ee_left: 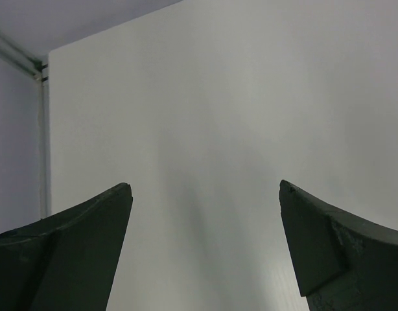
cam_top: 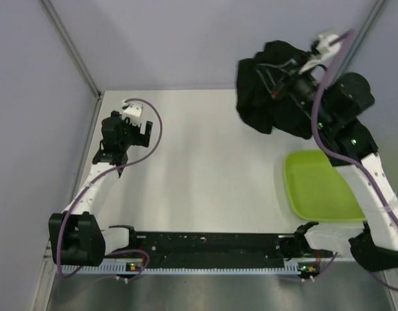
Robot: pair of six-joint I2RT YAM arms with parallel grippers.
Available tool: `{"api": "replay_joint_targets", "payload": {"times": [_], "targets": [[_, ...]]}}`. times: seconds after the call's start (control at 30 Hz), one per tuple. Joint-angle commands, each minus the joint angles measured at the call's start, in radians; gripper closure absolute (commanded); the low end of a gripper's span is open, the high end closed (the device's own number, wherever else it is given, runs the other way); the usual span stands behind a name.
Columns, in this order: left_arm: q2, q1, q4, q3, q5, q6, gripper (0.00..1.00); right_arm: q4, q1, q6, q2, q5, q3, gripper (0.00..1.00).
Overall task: Fold and stack the t-shirts
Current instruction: Move the tshirt to the center of the board, then flatten out the tshirt
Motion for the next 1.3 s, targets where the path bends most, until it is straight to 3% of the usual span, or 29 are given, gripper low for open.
{"api": "replay_joint_targets", "payload": {"times": [0.0, 0.1, 0.23, 0.43, 0.53, 0.6, 0.63, 0.67, 0.7, 0.8, 0.87, 0.97, 1.07, 1.13, 1.27], "targets": [[-0.031, 0.038, 0.077, 0.014, -0.269, -0.051, 0.01, -0.080, 0.217, -0.145, 0.286, -0.527, 0.282, 1.00], [-0.039, 0.137, 0.105, 0.026, -0.377, -0.091, 0.01, 0.097, 0.225, 0.027, 0.370, -0.740, 0.347, 1.00], [-0.059, 0.231, 0.080, 0.058, -0.383, -0.126, 0.01, 0.086, 0.196, 0.013, 0.447, -0.670, 0.358, 1.00], [-0.053, 0.243, 0.065, 0.054, -0.329, -0.096, 0.01, 0.072, 0.052, -0.054, 0.588, -0.657, 0.134, 0.98], [-0.049, 0.242, 0.056, 0.034, -0.206, -0.081, 0.02, -0.001, -0.045, -0.041, 0.703, -0.441, 0.109, 0.66], [-0.049, 0.240, -0.006, 0.026, 0.033, -0.004, 0.08, -0.123, -0.111, 0.010, 0.796, -0.238, 0.151, 0.51], [-0.048, 0.235, -0.067, 0.025, 0.138, 0.039, 0.13, -0.183, -0.144, 0.050, 0.830, -0.153, 0.175, 0.48], [-0.046, 0.231, -0.125, 0.028, 0.257, 0.086, 0.18, -0.245, -0.178, 0.071, 0.844, -0.137, 0.185, 0.43], [-0.046, 0.219, -0.197, 0.032, 0.366, 0.129, 0.22, -0.254, -0.185, 0.072, 0.835, -0.140, 0.165, 0.32], [-0.043, 0.125, -0.459, 0.055, 0.452, 0.342, 0.28, -0.241, -0.143, 0.015, 0.764, -0.082, 0.052, 0.29], [-0.039, -0.014, -0.657, 0.046, 0.374, 0.486, 0.28, -0.239, -0.094, -0.011, 0.716, -0.027, -0.027, 0.29], [-0.033, -0.200, -0.785, -0.024, 0.314, 0.582, 0.27, -0.219, -0.025, 0.002, 0.668, -0.044, -0.145, 0.29], [-0.033, -0.312, -0.802, -0.118, 0.271, 0.630, 0.21, -0.189, 0.024, 0.036, 0.677, -0.050, -0.235, 0.29], [-0.026, -0.401, -0.808, -0.167, 0.254, 0.644, 0.07, -0.175, 0.035, 0.068, 0.716, -0.079, -0.281, 0.29], [-0.013, -0.586, -0.726, -0.241, 0.171, 0.601, 0.03, -0.173, 0.053, 0.110, 0.777, -0.070, -0.326, 0.30]]}}
